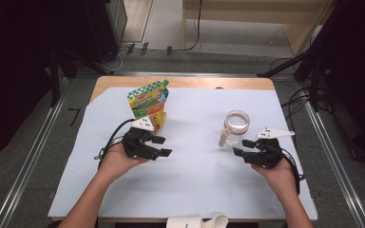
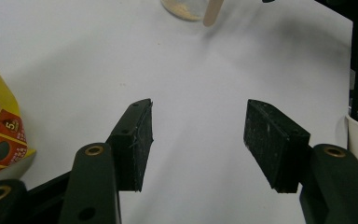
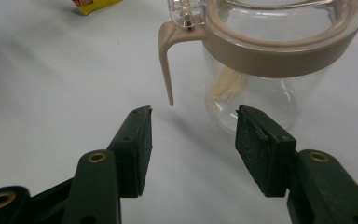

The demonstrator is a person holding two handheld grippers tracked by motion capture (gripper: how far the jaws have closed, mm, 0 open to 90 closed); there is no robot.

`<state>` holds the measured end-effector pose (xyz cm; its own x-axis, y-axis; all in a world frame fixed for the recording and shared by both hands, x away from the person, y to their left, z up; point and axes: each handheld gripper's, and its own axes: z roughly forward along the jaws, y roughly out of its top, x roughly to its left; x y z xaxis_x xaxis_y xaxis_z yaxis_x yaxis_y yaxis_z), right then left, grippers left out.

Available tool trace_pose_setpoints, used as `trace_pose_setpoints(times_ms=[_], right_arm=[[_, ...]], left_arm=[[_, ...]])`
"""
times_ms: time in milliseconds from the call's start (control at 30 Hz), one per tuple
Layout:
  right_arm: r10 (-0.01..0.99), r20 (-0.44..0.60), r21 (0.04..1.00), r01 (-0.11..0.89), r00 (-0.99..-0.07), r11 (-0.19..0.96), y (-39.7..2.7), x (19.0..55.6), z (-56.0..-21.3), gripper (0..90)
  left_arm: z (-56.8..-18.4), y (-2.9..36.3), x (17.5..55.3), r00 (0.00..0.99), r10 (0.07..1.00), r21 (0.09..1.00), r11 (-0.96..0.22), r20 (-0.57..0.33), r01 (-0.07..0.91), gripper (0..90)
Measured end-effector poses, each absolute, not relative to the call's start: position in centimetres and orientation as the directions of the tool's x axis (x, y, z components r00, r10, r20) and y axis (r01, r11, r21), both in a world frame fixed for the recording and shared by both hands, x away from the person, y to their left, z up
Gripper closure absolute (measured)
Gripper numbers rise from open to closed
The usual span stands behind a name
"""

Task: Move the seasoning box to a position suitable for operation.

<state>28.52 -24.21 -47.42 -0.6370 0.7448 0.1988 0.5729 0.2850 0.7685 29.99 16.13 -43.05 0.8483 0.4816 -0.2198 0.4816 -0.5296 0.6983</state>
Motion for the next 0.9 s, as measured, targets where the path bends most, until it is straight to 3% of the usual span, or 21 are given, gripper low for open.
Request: trace_pose_setpoints(times_ms=[333,900], right_arm=[[0.76,0.211,0.754,0.597,-0.615,0.275,-24.4,28.8,-47.6,47.5],[0.813,0.193,0.776,0.593,-0.549,0.215,-25.5,30.3,-48.4,34.9]], left_arm=[[-42.9,16.3,30.1,0.849,0.48,0.694,-0.534,-0.221,0.483,42.6],[-42.9,16.3,30.1,0.849,0.482,0.703,-0.526,-0.217,0.478,39.0]])
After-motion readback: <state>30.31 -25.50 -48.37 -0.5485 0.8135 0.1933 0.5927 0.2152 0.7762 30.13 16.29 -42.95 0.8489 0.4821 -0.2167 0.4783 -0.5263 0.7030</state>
